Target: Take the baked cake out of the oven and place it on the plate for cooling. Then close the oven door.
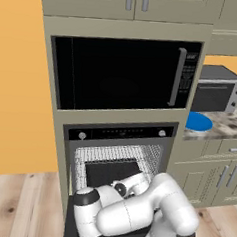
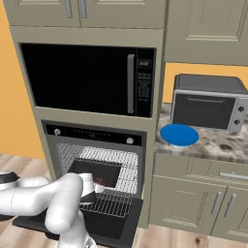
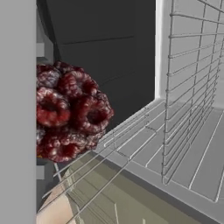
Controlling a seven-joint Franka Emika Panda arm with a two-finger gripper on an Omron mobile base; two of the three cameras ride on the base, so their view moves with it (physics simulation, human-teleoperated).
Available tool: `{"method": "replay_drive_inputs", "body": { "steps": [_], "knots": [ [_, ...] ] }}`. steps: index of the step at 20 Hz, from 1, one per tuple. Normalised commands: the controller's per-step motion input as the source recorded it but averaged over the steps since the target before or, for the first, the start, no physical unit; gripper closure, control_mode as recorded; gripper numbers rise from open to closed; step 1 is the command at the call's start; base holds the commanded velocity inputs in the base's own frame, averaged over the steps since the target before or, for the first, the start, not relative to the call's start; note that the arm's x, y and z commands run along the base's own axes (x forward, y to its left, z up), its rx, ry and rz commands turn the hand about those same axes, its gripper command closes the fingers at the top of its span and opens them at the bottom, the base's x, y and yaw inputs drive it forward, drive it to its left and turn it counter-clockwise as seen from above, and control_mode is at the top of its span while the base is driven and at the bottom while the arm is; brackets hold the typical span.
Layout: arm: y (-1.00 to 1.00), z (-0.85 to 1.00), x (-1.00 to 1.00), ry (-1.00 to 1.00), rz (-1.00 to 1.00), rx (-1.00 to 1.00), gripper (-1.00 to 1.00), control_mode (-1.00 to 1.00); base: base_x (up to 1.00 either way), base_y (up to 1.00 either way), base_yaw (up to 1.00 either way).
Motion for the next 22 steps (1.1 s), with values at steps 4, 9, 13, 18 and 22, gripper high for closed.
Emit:
{"method": "replay_drive_inputs", "body": {
  "steps": [4, 9, 13, 18, 22],
  "knots": [
    [0.00, 0.40, 0.00, 0.00, 0.00, 0.00, 1.00, -1.00, 0.00, 0.00, 0.00],
    [0.00, 0.61, 0.00, 0.02, 0.00, 0.00, 1.00, -1.00, 0.00, 0.00, 0.00],
    [0.00, 0.81, -0.10, 0.09, 0.00, 0.00, 1.00, -1.00, 0.00, 0.00, 0.00],
    [0.00, 0.82, -0.24, 0.10, 0.00, 0.00, 1.00, -1.00, 0.00, 0.00, 0.00],
    [0.00, 0.76, -0.36, 0.10, 0.00, 0.00, 1.00, -1.00, 0.00, 0.00, 0.00]
  ]
}}
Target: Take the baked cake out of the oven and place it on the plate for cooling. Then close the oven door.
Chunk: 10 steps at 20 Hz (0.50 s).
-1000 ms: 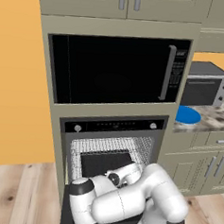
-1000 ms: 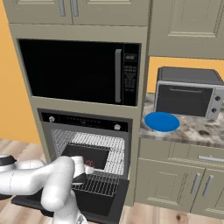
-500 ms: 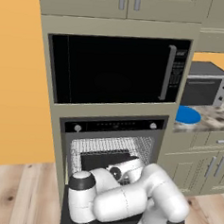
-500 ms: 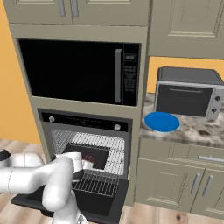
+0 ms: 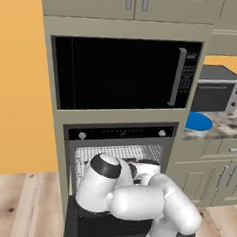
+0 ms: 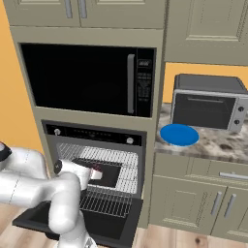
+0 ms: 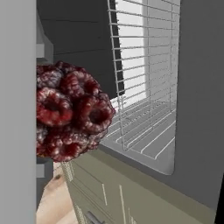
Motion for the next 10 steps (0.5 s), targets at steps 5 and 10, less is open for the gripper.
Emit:
{"method": "replay_drive_inputs", "body": {
  "steps": [5, 10],
  "knots": [
    [0.00, 0.66, -0.40, 0.11, 0.00, 0.00, 1.00, -1.00, 0.00, 0.00, 0.00],
    [0.00, 0.62, -0.44, 0.08, 0.01, 0.00, 1.00, -1.00, 0.00, 0.00, 0.00]
  ]
}}
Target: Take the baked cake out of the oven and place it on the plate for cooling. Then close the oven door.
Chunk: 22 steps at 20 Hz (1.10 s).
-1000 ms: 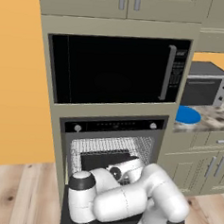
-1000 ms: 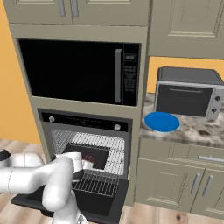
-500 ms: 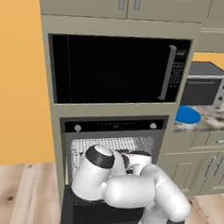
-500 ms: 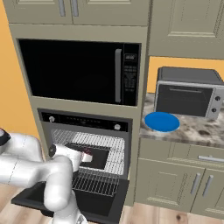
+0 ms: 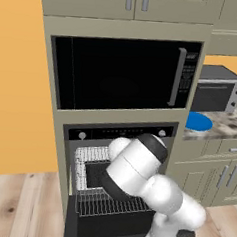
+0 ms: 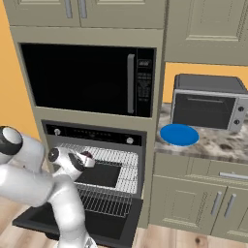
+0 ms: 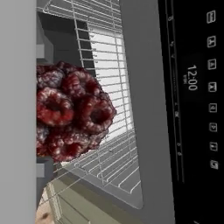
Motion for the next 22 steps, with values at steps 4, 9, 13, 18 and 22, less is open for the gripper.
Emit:
{"method": "replay_drive_inputs", "body": {
  "steps": [4, 9, 13, 18, 22],
  "knots": [
    [-0.07, 0.54, -0.62, 0.05, 0.02, 0.00, 1.00, -1.00, 0.00, 0.00, 0.00],
    [-0.33, 0.38, -0.92, 0.00, 0.05, 0.00, 1.00, -1.00, 0.00, 0.00, 0.00],
    [-0.42, 0.32, -0.86, 0.01, 0.05, 0.00, 1.00, -1.00, 0.00, 0.00, 0.00],
    [-0.53, 0.33, -0.81, 0.02, 0.01, 0.00, 1.00, -1.00, 0.00, 0.00, 0.00],
    [-0.47, 0.34, -0.49, 0.00, 0.00, 0.00, 1.00, -1.00, 0.00, 0.00, 0.00]
  ]
}}
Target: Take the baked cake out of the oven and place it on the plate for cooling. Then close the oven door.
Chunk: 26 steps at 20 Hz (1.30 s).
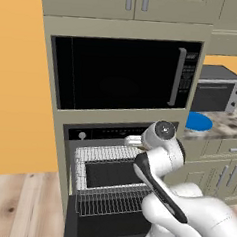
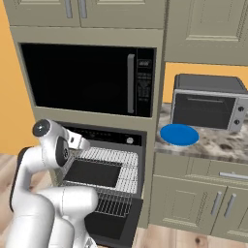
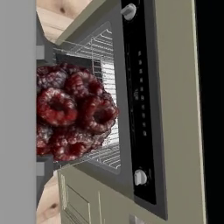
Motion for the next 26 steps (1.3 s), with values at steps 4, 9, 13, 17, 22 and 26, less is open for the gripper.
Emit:
{"method": "replay_drive_inputs", "body": {
  "steps": [4, 9, 13, 17, 22, 26],
  "knots": [
    [-0.35, 0.43, -0.56, 0.00, 0.05, 0.00, 1.00, -1.00, 0.00, 0.00, 0.00],
    [-0.43, 0.30, -0.81, 0.00, 0.21, -0.03, 1.00, -1.00, 0.00, 0.00, 0.00],
    [-0.54, 0.17, -0.67, 0.01, 0.25, -0.03, 1.00, -1.00, 0.00, 0.00, 0.00],
    [-0.57, 0.01, -0.69, 0.00, 0.08, -0.01, 1.00, -1.00, 0.00, 0.00, 0.00],
    [-0.58, 0.00, -0.44, -0.05, 0.00, 0.00, 1.00, -1.00, 0.00, 0.00, 0.00],
    [-0.66, 0.01, -0.43, -0.02, -0.04, 0.00, 1.00, -1.00, 0.00, 0.00, 0.00]
  ]
}}
